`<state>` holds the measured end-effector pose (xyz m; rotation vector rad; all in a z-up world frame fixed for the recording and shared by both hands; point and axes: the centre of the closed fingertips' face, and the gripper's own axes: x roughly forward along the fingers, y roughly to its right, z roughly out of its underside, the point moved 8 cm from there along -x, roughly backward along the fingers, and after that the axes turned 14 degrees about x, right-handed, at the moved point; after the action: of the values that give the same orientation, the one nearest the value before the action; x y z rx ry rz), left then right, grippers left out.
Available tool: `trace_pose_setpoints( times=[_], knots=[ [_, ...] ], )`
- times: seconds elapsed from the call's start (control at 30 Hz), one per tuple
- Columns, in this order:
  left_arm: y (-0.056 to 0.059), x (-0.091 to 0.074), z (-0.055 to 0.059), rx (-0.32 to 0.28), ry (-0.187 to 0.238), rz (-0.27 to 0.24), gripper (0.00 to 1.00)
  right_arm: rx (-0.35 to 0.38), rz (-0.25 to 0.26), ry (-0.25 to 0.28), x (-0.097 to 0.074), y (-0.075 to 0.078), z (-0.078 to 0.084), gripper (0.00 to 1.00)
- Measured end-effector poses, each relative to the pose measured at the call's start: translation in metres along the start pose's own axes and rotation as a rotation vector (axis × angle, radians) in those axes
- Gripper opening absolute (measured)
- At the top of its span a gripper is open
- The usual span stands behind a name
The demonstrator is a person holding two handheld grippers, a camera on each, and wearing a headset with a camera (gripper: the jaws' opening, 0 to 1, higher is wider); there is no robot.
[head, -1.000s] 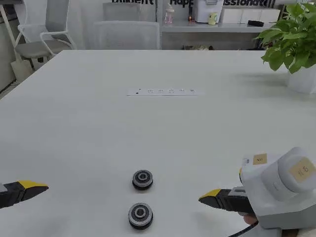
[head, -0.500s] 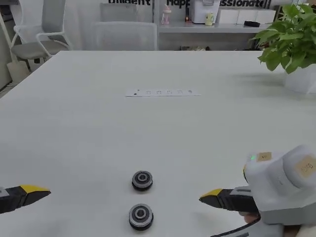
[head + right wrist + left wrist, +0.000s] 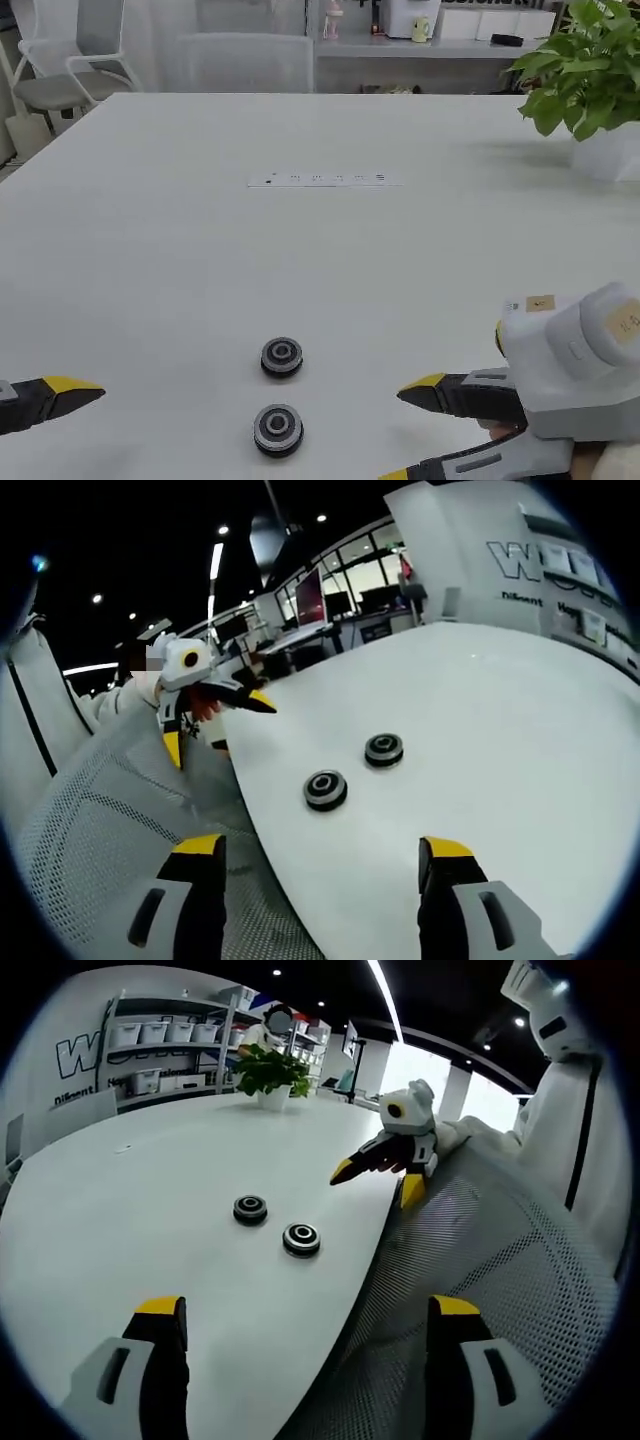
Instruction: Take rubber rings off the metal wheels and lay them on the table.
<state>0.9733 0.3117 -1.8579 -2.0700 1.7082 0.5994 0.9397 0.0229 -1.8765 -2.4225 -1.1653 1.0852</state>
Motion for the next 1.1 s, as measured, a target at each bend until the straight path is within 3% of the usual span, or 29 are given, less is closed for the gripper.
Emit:
trace_pose_setpoints(
  times=[0.43,0.73,0.9,1.1],
  knots=[
    [-0.001,0.0,-0.001,-0.006,0.004,-0.018,0.98,0.024,-0.006,0.022,-0.002,0.001,-0.002,0.77],
    [-0.004,-0.001,-0.012,0.008,0.041,-0.026,0.98,-0.013,-0.001,-0.005,-0.005,-0.001,-0.004,0.76],
    [-0.006,-0.004,-0.02,0.027,0.049,-0.025,0.98,-0.042,-0.004,-0.021,-0.008,-0.002,-0.013,0.76],
    [-0.007,-0.006,-0.029,0.061,0.042,-0.014,0.98,-0.079,-0.014,0.016,-0.017,-0.007,-0.035,0.76]
  ],
)
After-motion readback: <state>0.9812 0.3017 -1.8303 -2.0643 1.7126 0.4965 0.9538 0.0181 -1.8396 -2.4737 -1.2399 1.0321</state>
